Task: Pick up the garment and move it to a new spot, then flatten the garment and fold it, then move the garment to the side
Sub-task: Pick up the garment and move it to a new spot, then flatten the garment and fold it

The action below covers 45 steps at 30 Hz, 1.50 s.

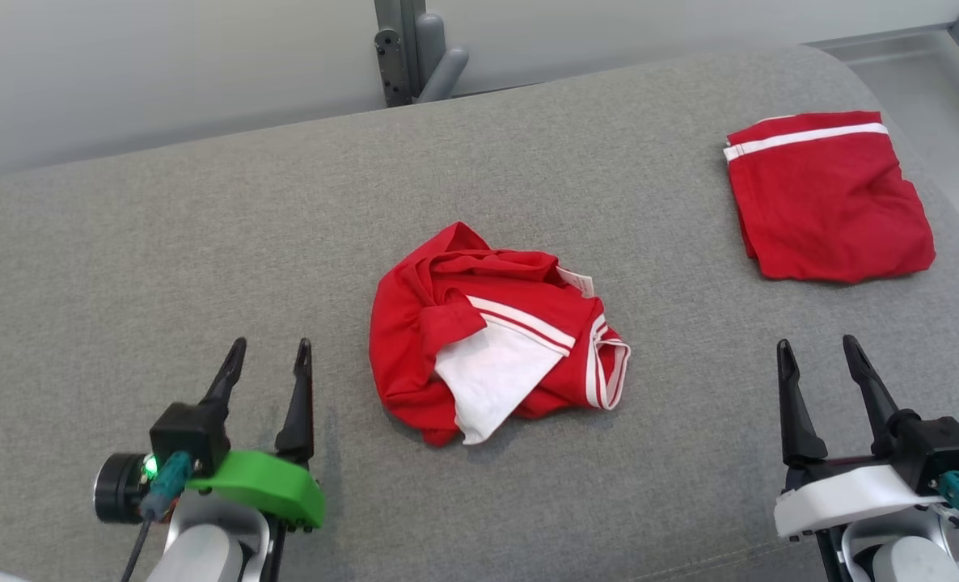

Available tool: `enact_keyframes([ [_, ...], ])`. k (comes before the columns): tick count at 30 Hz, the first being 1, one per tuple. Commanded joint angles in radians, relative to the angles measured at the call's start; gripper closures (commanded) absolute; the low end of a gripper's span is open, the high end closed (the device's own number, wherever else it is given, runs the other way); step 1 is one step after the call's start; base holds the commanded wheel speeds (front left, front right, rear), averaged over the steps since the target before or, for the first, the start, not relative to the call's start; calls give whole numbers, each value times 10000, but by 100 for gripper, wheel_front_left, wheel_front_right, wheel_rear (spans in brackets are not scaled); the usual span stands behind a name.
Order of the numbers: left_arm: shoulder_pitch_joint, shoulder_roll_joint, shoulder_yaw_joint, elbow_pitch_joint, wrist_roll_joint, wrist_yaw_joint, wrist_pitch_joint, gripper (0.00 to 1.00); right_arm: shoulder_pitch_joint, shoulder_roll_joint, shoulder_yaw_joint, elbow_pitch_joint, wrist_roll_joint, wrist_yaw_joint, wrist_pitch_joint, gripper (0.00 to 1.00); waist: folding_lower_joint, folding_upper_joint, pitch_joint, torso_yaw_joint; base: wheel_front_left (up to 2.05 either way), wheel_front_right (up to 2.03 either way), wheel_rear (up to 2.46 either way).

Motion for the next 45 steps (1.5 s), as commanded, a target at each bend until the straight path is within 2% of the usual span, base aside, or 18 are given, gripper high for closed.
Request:
enact_keyframes([
  [1, 863, 243, 349, -652, 561, 432, -64, 0, 228, -5, -161, -98, -205, -18, -26, 0, 1, 12, -327, 409, 0, 0, 0],
  [6, 2248, 356, 936, -1467, 1554, 686, -63, 0, 381, -67, -294, -124, -518, -18, -26, 0, 1, 12, -386, 885, 0, 0, 0],
  [12, 3513, -453, 2324, -2080, 2195, 588, -67, 0, 559, -256, -424, 167, -779, -18, -26, 0, 1, 12, -500, 1875, 0, 0, 0],
  [15, 3839, -882, 2745, -2359, 2540, 43, -68, 0, 670, -230, -460, 311, -807, -18, -28, 0, 1, 12, -599, 2392, 0, 0, 0],
  [19, 4264, -1175, 3317, -2286, 2848, -863, -68, 0, 841, -172, -310, 612, -845, -18, -28, 0, 1, 12, -870, 2743, 0, 0, 0],
  [23, 4593, -1389, 3889, -2112, 3253, -1447, -69, 0, 1107, -124, -80, 800, -912, -18, -28, 0, 1, 12, -1131, 2851, 0, 0, 0],
  [28, 4365, -1682, 4325, -2110, 3617, -1873, -69, 0, 945, -63, -27, 665, -866, -18, -28, 0, 1, 12, -926, 2889, 0, 0, 0],
  [36, 4216, -1949, 4775, -2004, 3920, -2222, -70, 0, 896, -20, 16, 672, -821, -18, -26, 0, 1, 12, -921, 2783, 0, 0, 0],
  [45, 4190, -2070, 5046, -2165, 4150, -2383, -70, 0, 763, -8, -73, 566, -791, -18, -28, 0, 1, 12, -742, 2674, 0, 0, 0],
])
